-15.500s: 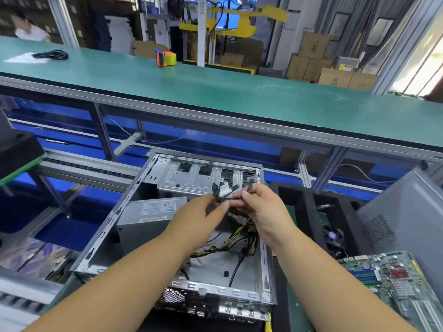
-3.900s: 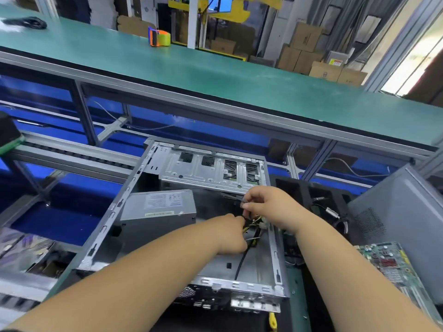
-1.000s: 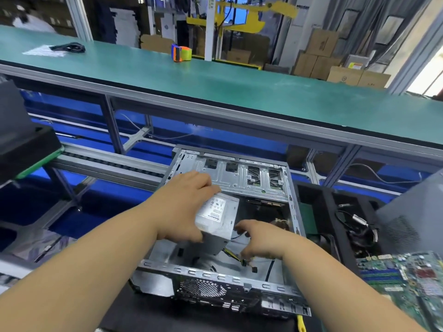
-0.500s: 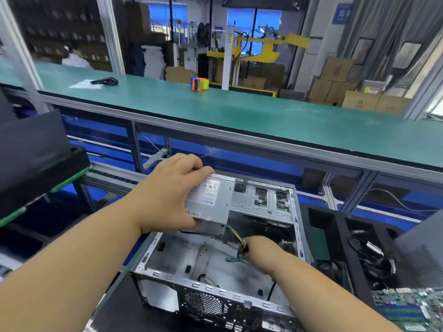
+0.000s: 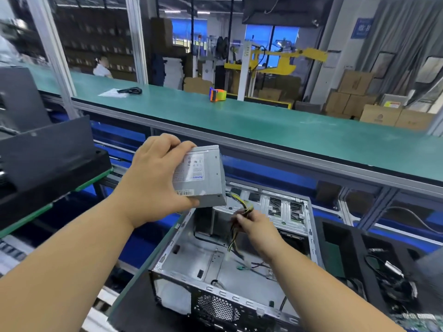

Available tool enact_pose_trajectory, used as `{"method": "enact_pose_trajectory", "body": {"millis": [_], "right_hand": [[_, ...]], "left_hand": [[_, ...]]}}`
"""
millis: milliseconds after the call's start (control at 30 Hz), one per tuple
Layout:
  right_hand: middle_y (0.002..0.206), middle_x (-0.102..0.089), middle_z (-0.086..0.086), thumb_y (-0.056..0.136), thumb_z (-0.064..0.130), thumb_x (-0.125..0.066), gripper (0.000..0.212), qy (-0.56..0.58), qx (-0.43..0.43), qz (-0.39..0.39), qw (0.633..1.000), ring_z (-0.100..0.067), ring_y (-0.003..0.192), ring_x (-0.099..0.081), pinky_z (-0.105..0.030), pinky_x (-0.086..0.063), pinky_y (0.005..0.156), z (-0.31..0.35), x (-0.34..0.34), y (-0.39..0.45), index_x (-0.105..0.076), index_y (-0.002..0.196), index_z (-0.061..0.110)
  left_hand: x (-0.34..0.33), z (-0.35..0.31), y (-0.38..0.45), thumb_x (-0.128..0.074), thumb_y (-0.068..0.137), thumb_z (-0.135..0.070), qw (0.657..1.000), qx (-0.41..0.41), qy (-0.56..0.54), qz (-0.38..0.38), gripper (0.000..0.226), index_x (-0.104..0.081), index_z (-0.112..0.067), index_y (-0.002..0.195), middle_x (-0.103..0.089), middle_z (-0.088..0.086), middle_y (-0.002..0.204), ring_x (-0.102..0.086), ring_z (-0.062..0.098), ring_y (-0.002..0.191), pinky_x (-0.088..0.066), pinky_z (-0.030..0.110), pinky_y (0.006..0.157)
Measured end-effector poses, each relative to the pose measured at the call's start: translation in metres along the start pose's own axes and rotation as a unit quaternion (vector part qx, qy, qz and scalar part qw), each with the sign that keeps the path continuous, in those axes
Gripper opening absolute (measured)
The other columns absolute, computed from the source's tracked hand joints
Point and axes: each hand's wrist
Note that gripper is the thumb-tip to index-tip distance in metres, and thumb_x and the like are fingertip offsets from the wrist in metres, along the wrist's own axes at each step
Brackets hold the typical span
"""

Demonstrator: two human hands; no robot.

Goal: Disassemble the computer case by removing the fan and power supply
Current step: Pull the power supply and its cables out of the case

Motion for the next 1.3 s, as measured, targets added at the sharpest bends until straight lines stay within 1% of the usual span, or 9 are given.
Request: {"method": "enact_pose_trajectory", "body": {"millis": [167,300,400,633,767,867,967,1133,1300], "right_hand": [[0.088,-0.075,0.007,0.099,0.017,-0.055,0.017,0.031,0.060,-0.073,0.995,-0.010,0.077,-0.061,-0.020,-0.047,0.068,0.018,0.027,-0.001,-0.069,0.093,0.023],[0.087,-0.073,0.011,0.098,0.020,-0.055,0.019,0.022,0.108,-0.128,0.986,-0.005,0.075,-0.059,-0.028,-0.044,0.075,0.030,0.055,-0.002,-0.070,0.091,0.029],[0.085,-0.072,0.010,0.098,0.025,-0.055,0.022,0.042,0.128,-0.162,0.978,-0.009,0.086,-0.064,-0.029,-0.046,0.080,0.035,0.072,-0.009,-0.071,0.090,0.037],[0.097,-0.074,0.000,0.091,0.055,-0.046,0.034,0.065,0.121,-0.177,0.975,-0.017,0.097,-0.068,-0.036,-0.046,0.094,0.032,0.112,-0.037,-0.068,0.108,0.035],[0.107,-0.071,-0.007,0.076,0.068,-0.052,0.067,0.105,0.075,-0.126,0.984,-0.018,0.092,-0.069,-0.036,-0.045,0.090,0.027,0.134,-0.053,-0.055,0.128,0.025],[0.114,-0.067,-0.004,0.077,0.050,-0.063,0.073,0.107,0.080,-0.076,0.988,-0.012,0.093,-0.070,-0.028,-0.046,0.081,0.017,0.154,-0.069,-0.043,0.140,0.020],[0.133,-0.061,0.002,0.067,0.040,-0.077,0.082,0.117,0.088,-0.040,0.989,-0.011,0.116,-0.063,-0.025,-0.048,0.094,0.006,0.177,-0.083,-0.042,0.139,0.027],[0.122,-0.070,-0.003,0.064,0.029,-0.082,0.075,0.186,0.074,-0.049,0.978,-0.021,0.110,-0.068,-0.030,-0.057,0.081,-0.006,0.228,-0.096,-0.047,0.129,0.033],[0.116,-0.072,-0.003,0.062,0.031,-0.083,0.079,0.242,0.077,-0.103,0.962,-0.028,0.102,-0.071,-0.036,-0.058,0.073,-0.029,0.267,-0.098,-0.046,0.132,0.029]], "left_hand": [[-0.008,0.001,-0.005,-0.085,0.049,-0.057,0.988,0.084,-0.121,-0.036,0.099,-0.045,-0.027,0.135,-0.034,-0.017,0.115,-0.032,0.007,0.115,-0.028,0.025,0.100],[-0.019,0.003,-0.001,-0.091,0.047,-0.053,0.959,0.144,-0.243,-0.039,0.088,-0.046,-0.042,0.122,-0.036,-0.019,0.110,-0.040,0.002,0.111,-0.033,0.016,0.089],[-0.030,-0.002,0.006,-0.087,0.040,-0.055,0.906,0.195,-0.374,-0.030,0.090,-0.054,-0.037,0.121,-0.042,-0.017,0.112,-0.044,-0.009,0.107,-0.039,0.017,0.090],[-0.070,-0.032,0.021,-0.087,0.042,-0.039,0.724,0.283,-0.627,0.049,0.078,-0.066,-0.029,0.116,-0.057,0.007,0.130,-0.058,0.031,0.117,-0.046,0.057,0.101],[-0.097,-0.065,0.030,-0.078,0.058,-0.026,0.643,0.316,-0.691,0.098,0.047,-0.073,-0.024,0.105,-0.075,0.005,0.100,-0.070,0.026,0.089,-0.058,0.042,0.070],[-0.116,-0.096,0.033,-0.077,0.061,-0.030,0.582,0.363,-0.719,0.112,0.042,-0.074,-0.021,0.101,-0.076,0.004,0.096,-0.072,0.024,0.082,-0.058,0.038,0.061],[-0.131,-0.136,0.036,-0.078,0.061,-0.028,0.530,0.392,-0.739,0.143,0.026,-0.079,-0.017,0.085,-0.076,0.007,0.088,-0.074,0.025,0.073,-0.058,0.039,0.056],[-0.157,-0.203,0.045,-0.076,0.061,-0.030,0.474,0.406,-0.763,0.168,0.017,-0.080,-0.018,0.072,-0.076,0.011,0.089,-0.074,0.029,0.075,-0.058,0.044,0.057],[-0.185,-0.252,0.055,-0.076,0.065,-0.034,0.464,0.413,-0.759,0.195,0.016,-0.080,-0.021,0.073,-0.076,0.010,0.094,-0.074,0.029,0.079,-0.059,0.045,0.061]]}}
Point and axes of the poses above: each hand's wrist, its own y-axis towards the middle knuckle, its own x-axis out of the back of the hand, z = x × y
